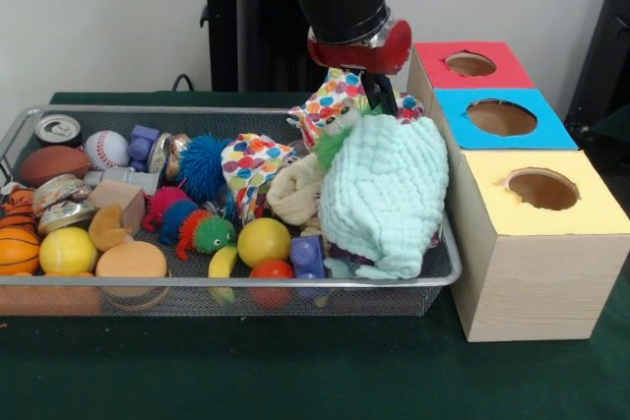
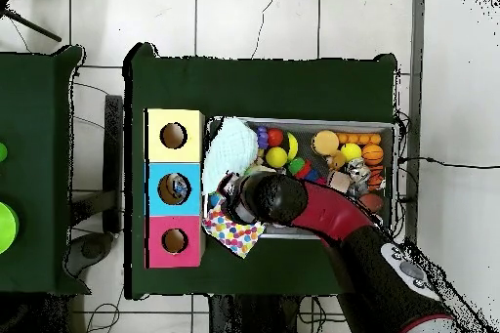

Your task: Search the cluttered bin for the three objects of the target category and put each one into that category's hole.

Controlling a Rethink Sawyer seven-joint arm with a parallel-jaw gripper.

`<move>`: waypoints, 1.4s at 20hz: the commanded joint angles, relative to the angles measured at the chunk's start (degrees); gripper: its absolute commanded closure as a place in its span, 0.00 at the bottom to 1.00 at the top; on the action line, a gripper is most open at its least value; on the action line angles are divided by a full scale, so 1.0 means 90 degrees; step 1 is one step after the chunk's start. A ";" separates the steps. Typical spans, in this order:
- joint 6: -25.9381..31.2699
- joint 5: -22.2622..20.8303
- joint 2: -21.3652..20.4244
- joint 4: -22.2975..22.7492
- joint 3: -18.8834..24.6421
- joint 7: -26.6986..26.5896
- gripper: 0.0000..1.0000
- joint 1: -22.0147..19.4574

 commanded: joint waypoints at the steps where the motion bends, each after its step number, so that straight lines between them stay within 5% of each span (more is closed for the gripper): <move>1: 0.1480 -0.0173 0.0255 -0.0743 -0.0253 -0.0230 1.00 -0.0336; 14: 0.3794 -0.2020 0.1044 -0.3214 0.0199 -0.2127 1.00 -0.0893; 21: 0.4345 -0.2673 0.1888 -0.4418 0.0637 -0.2966 1.00 -0.1117; 28: 0.4611 -0.2925 0.2221 -0.4954 0.0773 -0.3286 1.00 -0.1138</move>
